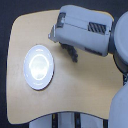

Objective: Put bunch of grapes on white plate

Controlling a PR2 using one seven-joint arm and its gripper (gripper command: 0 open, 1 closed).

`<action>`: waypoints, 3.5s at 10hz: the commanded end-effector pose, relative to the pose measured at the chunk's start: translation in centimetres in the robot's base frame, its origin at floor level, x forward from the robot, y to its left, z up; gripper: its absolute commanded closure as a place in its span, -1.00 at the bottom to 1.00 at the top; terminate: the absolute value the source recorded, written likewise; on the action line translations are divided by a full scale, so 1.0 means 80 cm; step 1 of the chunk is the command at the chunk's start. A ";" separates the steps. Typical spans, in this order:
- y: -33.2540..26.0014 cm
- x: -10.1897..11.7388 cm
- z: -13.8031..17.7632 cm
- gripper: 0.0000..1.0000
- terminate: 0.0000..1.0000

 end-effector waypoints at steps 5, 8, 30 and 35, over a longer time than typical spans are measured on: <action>-0.008 -0.001 -0.066 -1.00 -1.00; -0.023 -0.001 -0.078 -1.00 -1.00; -0.057 0.033 -0.019 1.00 -1.00; -0.053 0.018 0.101 1.00 -1.00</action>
